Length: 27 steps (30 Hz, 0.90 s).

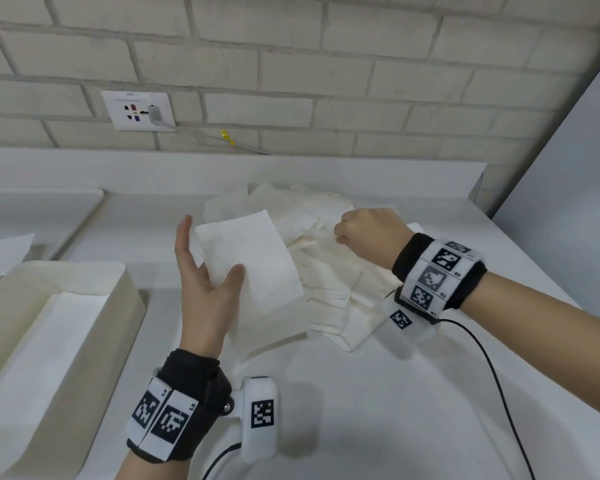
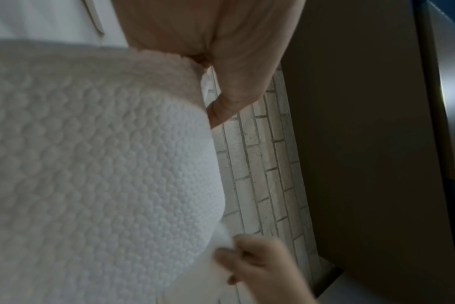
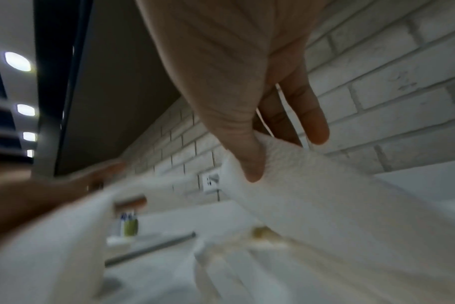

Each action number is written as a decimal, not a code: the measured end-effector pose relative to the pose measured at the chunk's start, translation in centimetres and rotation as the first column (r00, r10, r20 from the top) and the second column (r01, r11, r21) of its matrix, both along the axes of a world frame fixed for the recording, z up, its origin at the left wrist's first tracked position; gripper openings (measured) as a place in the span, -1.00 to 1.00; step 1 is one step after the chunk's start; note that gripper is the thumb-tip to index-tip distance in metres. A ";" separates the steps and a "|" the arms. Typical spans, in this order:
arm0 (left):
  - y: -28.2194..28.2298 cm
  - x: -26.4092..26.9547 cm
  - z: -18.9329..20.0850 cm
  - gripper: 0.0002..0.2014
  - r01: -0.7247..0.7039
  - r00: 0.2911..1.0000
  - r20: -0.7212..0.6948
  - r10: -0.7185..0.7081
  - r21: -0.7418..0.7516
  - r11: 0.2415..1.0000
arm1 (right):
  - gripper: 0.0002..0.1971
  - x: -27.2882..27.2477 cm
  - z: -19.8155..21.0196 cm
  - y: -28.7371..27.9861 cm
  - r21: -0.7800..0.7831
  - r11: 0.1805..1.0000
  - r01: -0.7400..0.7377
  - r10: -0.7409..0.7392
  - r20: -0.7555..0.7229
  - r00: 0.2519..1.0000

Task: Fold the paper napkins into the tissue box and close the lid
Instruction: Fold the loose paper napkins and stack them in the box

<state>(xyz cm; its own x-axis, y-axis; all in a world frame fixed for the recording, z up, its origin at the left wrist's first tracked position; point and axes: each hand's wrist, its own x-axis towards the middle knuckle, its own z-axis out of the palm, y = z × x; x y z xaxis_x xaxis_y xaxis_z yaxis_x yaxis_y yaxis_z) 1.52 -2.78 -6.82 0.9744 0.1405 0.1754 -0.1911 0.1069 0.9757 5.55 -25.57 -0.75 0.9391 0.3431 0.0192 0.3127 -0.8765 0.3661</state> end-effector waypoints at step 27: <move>-1.2 -0.9 2.1 -0.56 0.258 0.964 0.049 -0.262 0.078 0.963 | -0.91 -2.8 4.2 2.9 0.865 -0.484 0.134 0.119 -0.087 0.989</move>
<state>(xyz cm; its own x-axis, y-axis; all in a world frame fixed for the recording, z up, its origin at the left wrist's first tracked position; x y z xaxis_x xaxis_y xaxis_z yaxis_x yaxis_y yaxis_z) 0.63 -3.94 -4.74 0.9636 -0.1313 0.2331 -0.2223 0.0918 0.9707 2.78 -22.66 3.48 0.9760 -0.0714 0.2056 0.2140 0.1443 -0.9661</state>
